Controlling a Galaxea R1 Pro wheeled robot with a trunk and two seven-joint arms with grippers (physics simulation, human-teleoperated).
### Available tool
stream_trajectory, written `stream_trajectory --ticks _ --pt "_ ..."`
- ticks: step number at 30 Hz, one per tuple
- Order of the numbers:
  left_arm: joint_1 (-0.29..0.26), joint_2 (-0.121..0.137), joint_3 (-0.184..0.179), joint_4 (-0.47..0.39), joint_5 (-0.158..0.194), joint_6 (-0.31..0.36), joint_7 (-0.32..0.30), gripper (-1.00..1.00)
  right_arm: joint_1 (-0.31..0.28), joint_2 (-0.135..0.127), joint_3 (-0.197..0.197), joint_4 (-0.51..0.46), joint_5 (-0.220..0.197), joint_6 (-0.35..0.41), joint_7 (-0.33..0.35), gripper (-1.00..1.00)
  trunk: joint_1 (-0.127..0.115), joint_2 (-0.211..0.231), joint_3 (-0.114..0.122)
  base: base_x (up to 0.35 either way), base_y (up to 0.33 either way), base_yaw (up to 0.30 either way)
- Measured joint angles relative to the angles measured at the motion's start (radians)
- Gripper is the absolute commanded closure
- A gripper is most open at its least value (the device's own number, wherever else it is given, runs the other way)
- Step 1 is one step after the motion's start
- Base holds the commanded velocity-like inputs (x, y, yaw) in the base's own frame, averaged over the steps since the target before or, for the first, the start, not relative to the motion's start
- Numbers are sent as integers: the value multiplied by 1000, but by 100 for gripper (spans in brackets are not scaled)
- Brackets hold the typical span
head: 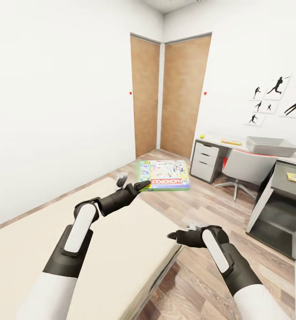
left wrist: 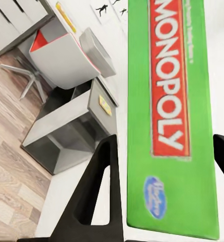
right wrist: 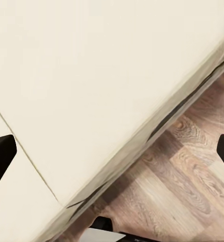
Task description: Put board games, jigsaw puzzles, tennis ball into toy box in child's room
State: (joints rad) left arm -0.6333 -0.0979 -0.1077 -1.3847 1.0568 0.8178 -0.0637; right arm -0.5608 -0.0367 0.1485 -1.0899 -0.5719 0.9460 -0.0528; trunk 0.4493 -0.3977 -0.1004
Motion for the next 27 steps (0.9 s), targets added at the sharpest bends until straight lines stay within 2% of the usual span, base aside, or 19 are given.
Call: stream_trajectory --ticks 27 --pt "3 4 4 0 -9 -1 5 100 4 1 8 -21 1 2 -1 -100 0 0 14 0 0 -290"
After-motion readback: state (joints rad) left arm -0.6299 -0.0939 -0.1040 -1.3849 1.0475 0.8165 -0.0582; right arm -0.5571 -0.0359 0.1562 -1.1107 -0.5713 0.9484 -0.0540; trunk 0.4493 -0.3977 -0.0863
